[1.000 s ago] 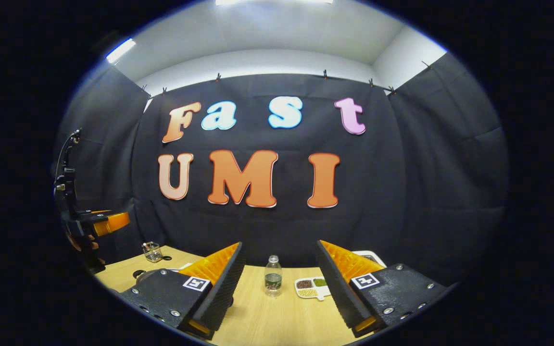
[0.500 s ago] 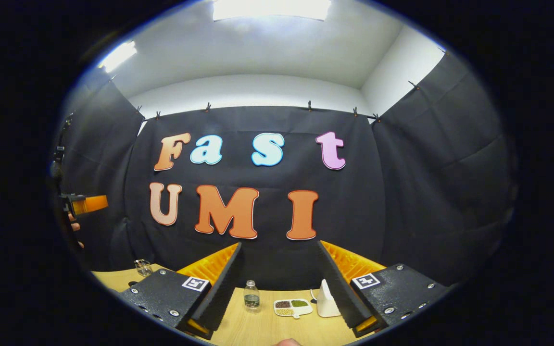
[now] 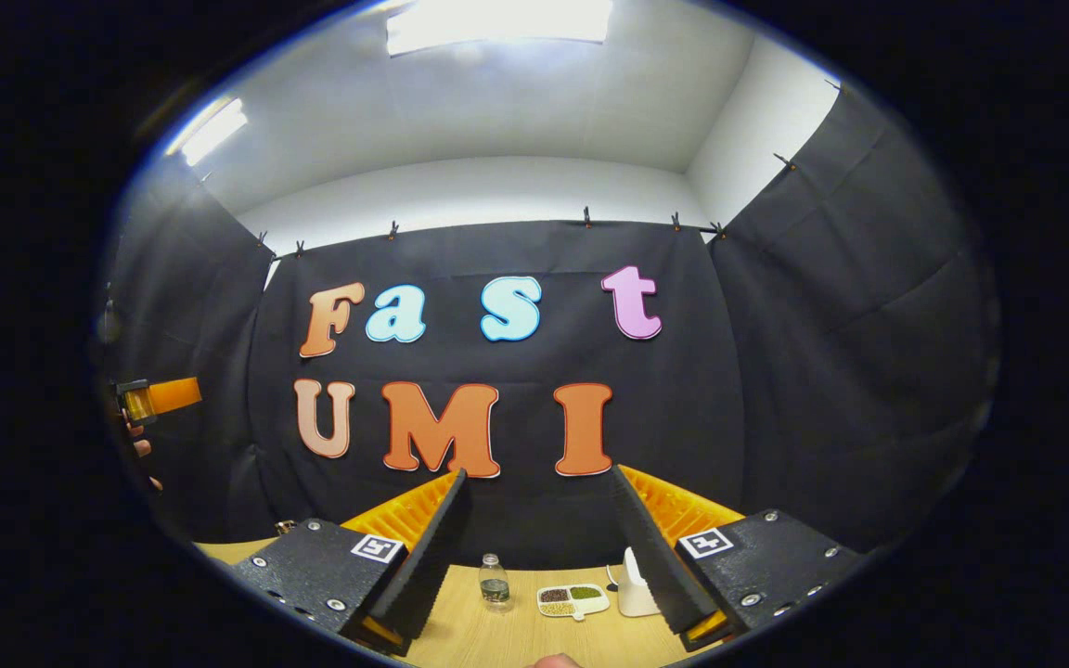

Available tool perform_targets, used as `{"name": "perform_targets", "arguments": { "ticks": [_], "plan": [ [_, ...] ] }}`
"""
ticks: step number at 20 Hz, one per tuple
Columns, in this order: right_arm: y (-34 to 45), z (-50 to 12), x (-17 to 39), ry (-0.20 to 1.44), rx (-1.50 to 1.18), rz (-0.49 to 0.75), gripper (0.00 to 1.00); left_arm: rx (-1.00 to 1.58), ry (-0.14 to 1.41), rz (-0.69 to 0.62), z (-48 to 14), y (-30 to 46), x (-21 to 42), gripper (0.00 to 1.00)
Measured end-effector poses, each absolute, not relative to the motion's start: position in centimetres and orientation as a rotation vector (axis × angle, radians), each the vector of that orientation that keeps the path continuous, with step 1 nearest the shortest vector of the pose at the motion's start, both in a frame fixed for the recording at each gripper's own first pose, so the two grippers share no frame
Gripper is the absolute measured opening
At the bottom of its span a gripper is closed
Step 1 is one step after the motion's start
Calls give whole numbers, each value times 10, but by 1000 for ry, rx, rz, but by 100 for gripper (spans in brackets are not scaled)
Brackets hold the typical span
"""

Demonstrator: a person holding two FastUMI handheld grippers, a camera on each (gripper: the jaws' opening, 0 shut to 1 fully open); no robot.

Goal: First push the handle of the pot to place it horizontally, then grasp the pot with both hands and set it on the induction cooktop.

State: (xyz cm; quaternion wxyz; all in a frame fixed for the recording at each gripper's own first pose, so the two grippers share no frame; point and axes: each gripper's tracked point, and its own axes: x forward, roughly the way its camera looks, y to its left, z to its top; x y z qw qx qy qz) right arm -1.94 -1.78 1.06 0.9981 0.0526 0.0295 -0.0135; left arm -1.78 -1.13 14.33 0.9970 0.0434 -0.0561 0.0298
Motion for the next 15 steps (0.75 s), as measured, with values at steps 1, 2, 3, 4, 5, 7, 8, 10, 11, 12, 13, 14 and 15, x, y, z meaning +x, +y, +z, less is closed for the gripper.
{"name": "perform_targets", "arguments": {
  "ticks": [1, 2, 3, 4, 5, 7, 8, 10, 11, 12, 13, 14, 15],
  "plan": [
    [-18, 14, -19, 58, 102, -21, 93, 90, -122, 59, 147, -13, -19, 89],
    [-17, 19, -20, 54, 97, -20, 93, 99, -126, 62, 150, -12, -18, 91],
    [-16, 23, -20, 45, 94, -16, 93, 108, -128, 68, 151, -9, -18, 93],
    [-12, 28, -21, 39, 95, -6, 93, 107, -129, 74, 152, -7, -17, 93],
    [-5, 31, -20, 36, 96, 14, 92, 106, -126, 71, 152, -9, -18, 94],
    [9, 34, -20, 44, 103, 60, 93, 106, -118, 72, 149, -8, -18, 94],
    [15, 35, -21, 48, 106, 82, 93, 103, -115, 72, 148, -7, -17, 94],
    [19, 37, -21, 47, 112, 100, 92, 98, -105, 72, 145, -5, -19, 94],
    [17, 39, -21, 41, 109, 97, 92, 93, -104, 68, 145, -5, -19, 94],
    [16, 40, -21, 34, 101, 92, 93, 91, -106, 64, 145, -5, -19, 94],
    [14, 42, -21, 28, 92, 83, 93, 93, -108, 66, 146, -4, -19, 94],
    [13, 43, -21, 27, 84, 74, 87, 95, -110, 69, 147, -2, -19, 91],
    [14, 43, -21, 28, 77, 72, 98, 95, -113, 72, 148, -2, -19, 88]
  ]
}}
